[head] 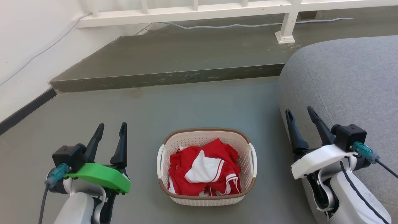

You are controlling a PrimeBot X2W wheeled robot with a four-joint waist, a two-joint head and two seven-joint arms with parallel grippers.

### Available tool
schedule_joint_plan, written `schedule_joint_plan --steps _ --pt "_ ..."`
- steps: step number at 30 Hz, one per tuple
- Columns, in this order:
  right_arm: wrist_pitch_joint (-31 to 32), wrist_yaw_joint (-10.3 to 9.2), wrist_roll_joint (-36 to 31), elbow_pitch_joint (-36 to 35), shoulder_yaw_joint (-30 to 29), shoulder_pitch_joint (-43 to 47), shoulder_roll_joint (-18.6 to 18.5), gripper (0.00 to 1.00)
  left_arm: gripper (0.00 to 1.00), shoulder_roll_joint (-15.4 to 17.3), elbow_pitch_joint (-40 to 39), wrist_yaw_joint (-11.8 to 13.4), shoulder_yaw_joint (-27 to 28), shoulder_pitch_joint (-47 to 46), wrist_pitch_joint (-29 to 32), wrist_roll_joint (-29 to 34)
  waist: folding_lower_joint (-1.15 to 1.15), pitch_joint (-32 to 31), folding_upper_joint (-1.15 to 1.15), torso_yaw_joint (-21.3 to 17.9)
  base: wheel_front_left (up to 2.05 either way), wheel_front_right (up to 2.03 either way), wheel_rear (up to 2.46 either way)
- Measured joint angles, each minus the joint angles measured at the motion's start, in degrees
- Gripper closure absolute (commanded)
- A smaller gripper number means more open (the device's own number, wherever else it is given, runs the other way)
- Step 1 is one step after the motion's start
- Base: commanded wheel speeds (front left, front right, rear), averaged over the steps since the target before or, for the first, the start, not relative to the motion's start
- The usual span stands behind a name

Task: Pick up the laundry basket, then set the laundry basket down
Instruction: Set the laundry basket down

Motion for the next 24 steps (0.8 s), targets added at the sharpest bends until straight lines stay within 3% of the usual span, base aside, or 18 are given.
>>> schedule_joint_plan --steps 24 --pt "0.0 1.21 -1.94 -1.35 -2.71 3.12 1.23 0.0 0.0 -2.22 -1.55 -1.58 2.52 2.5 0.0 3.35 0.0 -0.36 0.0 -0.14 0.0 0.0 0.0"
